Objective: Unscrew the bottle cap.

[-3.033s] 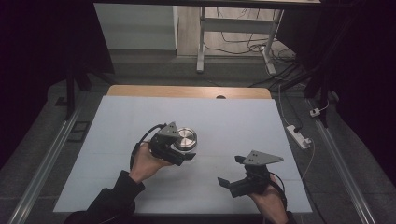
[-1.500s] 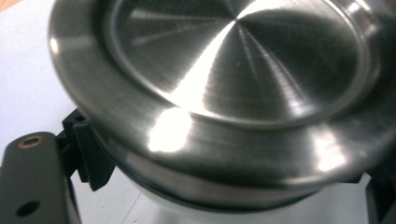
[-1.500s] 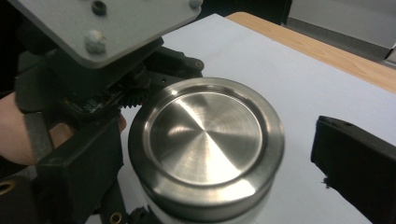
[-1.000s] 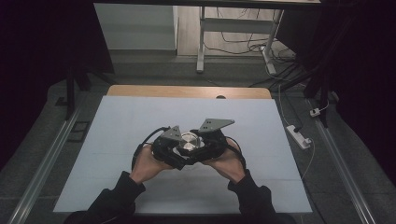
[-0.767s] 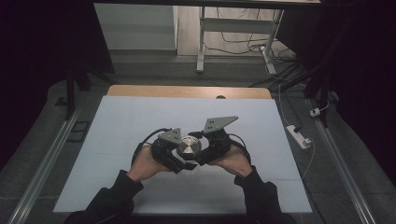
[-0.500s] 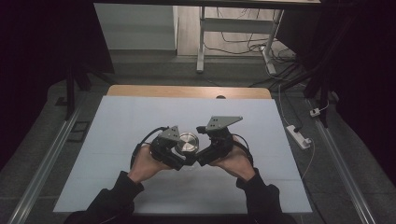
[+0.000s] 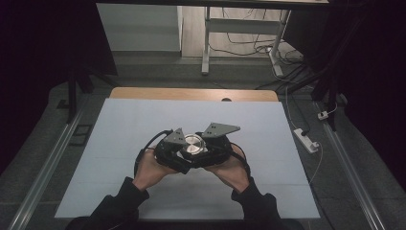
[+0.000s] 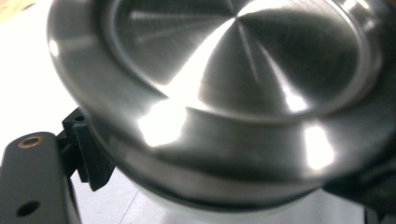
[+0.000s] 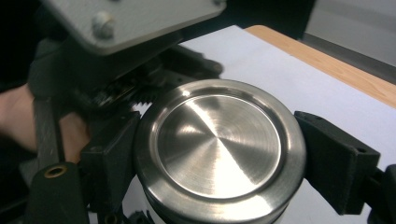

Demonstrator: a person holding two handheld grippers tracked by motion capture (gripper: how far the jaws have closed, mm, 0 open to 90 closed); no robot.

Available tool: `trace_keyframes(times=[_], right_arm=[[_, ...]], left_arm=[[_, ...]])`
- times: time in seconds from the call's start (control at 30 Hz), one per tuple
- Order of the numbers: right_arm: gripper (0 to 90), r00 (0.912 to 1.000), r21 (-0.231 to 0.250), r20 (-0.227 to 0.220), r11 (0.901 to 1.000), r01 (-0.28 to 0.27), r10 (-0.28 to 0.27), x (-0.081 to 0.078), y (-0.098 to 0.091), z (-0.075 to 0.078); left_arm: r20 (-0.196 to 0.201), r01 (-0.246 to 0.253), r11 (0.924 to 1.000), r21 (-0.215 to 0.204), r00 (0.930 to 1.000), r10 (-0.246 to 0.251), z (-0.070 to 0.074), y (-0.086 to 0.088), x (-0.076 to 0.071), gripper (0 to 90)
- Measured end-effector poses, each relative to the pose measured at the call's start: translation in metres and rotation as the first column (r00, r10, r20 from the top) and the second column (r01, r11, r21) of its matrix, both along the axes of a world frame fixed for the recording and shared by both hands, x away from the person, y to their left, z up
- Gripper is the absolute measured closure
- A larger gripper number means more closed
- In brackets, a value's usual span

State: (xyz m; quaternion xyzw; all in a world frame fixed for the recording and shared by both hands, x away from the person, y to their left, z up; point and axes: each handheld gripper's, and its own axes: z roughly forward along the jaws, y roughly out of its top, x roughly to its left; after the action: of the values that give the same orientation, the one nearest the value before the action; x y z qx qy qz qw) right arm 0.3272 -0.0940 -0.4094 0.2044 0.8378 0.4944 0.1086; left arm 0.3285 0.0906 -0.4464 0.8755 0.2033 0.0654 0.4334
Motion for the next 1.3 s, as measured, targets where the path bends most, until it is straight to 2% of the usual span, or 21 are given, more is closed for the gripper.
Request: trace_keyframes(times=[0.03, 0.07, 0.1, 0.13, 0.17, 0.2, 0.23, 0.27, 0.3, 0.4, 0.43, 0.5, 0.57, 0.6, 0.63, 0.77, 0.9, 1.03, 1.2, 1.27, 1.3], right_arm=[[18.6, 0.9982, 0.004, -0.024, 0.9985, -0.054, 0.054, 0.003, -0.003, 0.001], [18.6, 0.9982, 0.004, -0.024, 0.9985, -0.054, 0.054, 0.003, -0.003, 0.001], [18.6, 0.9899, 0.034, -0.055, 0.9911, -0.129, 0.131, 0.007, -0.008, 0.000], [18.6, 0.9842, 0.046, -0.069, 0.9860, -0.160, 0.163, 0.009, -0.010, 0.000], [18.6, 0.9761, 0.055, -0.073, 0.9780, -0.201, 0.205, 0.010, -0.012, 0.000], [18.6, 0.9761, 0.055, -0.073, 0.9780, -0.201, 0.205, 0.010, -0.012, 0.000], [18.6, 0.9561, 0.063, -0.058, 0.9568, -0.284, 0.287, 0.009, -0.015, 0.000], [18.6, 0.9561, 0.063, -0.058, 0.9568, -0.284, 0.287, 0.009, -0.015, 0.000], [18.3, 0.9442, 0.064, -0.070, 0.9460, -0.318, 0.322, 0.010, -0.017, 0.000], [12.2, 0.9527, 0.065, -0.063, 0.9538, -0.293, 0.297, 0.009, -0.018, 0.002], [5.1, 0.9686, 0.078, -0.066, 0.9690, -0.235, 0.240, 0.009, -0.020, 0.006], [3.5, 0.9737, 0.078, -0.065, 0.9739, -0.213, 0.218, 0.008, -0.020, 0.008], [0.3, 0.9904, 0.070, -0.064, 0.9906, -0.118, 0.122, 0.007, -0.023, 0.014], [0.3, 0.9904, 0.070, -0.064, 0.9906, -0.118, 0.122, 0.007, -0.023, 0.014], [0.3, 0.9982, 0.052, -0.049, 0.9981, -0.033, 0.036, 0.004, -0.020, 0.016], [2.8, 0.9991, 0.054, -0.031, 0.9980, 0.032, -0.030, -0.001, -0.013, 0.015], [10.3, 0.9965, 0.030, 0.015, 0.9962, 0.082, -0.082, -0.007, 0.000, 0.007], [16.5, 0.9973, 0.024, 0.017, 0.9971, 0.071, -0.072, -0.007, 0.002, 0.003], [18.9, 0.9999, 0.010, -0.013, 0.9999, -0.007, 0.007, -0.004, 0.000, 0.002], [19.4, 0.9972, 0.030, -0.037, 0.9975, -0.064, 0.065, -0.001, -0.003, 0.002], [19.7, 0.9898, 0.058, -0.053, 0.9900, -0.129, 0.132, 0.002, -0.008, 0.002]], left_arm=[[-0.012, 0.053, 0.9986, -0.001, 0.9985, -0.053, 0.001, 0.002, 0.001, 15.0], [-0.012, 0.053, 0.9986, -0.001, 0.9985, -0.053, 0.001, 0.002, 0.001, 15.0], [-0.009, 0.091, 0.9958, -0.006, 0.9958, -0.091, 0.001, 0.003, 0.001, 15.0], [-0.008, 0.118, 0.9930, -0.007, 0.9930, -0.118, 0.001, 0.004, 0.001, 15.0], [-0.006, 0.188, 0.9820, -0.014, 0.9821, -0.188, 0.002, 0.005, 0.000, 15.0], [-0.006, 0.188, 0.9820, -0.014, 0.9821, -0.188, 0.002, 0.005, 0.000, 15.0], [-0.004, 0.244, 0.9695, -0.023, 0.9698, -0.244, 0.002, 0.005, -0.001, 15.0], [-0.004, 0.244, 0.9695, -0.023, 0.9698, -0.244, 0.002, 0.005, -0.001, 15.0], [0.000, 0.249, 0.9683, -0.021, 0.9685, -0.249, 0.001, 0.004, -0.003, 15.0], [0.000, 0.222, 0.9748, -0.026, 0.9751, -0.222, 0.001, 0.004, -0.002, 15.0], [0.001, 0.193, 0.9809, -0.023, 0.9811, -0.193, 0.002, 0.004, -0.002, 15.0], [0.016, 0.126, 0.9919, -0.014, 0.9919, -0.126, 0.003, 0.005, -0.002, 15.0], [0.016, 0.058, 0.9983, -0.011, 0.9982, -0.058, 0.003, 0.007, -0.001, 15.0], [0.013, 0.017, 0.9997, -0.020, 0.9998, -0.017, 0.003, 0.007, 0.000, 15.0], [0.015, -0.023, 0.9996, -0.017, 0.9996, 0.023, 0.002, 0.008, 0.000, 15.0], [0.006, -0.085, 0.9961, -0.024, 0.9964, 0.085, 0.002, 0.007, -0.001, 14.9], [0.014, -0.074, 0.9973, -0.003, 0.9971, 0.074, 0.002, 0.002, -0.004, 14.9], [0.027, -0.053, 0.9985, 0.018, 0.9983, 0.052, 0.004, -0.002, -0.007, 15.0], [0.001, 0.038, 0.9992, 0.016, 0.9993, -0.038, 0.003, 0.001, -0.004, 15.0], [-0.014, 0.091, 0.9958, -0.007, 0.9957, -0.091, 0.003, 0.002, -0.003, 15.0], [-0.019, 0.121, 0.9925, -0.015, 0.9924, -0.122, 0.003, 0.003, -0.003, 14.9]])
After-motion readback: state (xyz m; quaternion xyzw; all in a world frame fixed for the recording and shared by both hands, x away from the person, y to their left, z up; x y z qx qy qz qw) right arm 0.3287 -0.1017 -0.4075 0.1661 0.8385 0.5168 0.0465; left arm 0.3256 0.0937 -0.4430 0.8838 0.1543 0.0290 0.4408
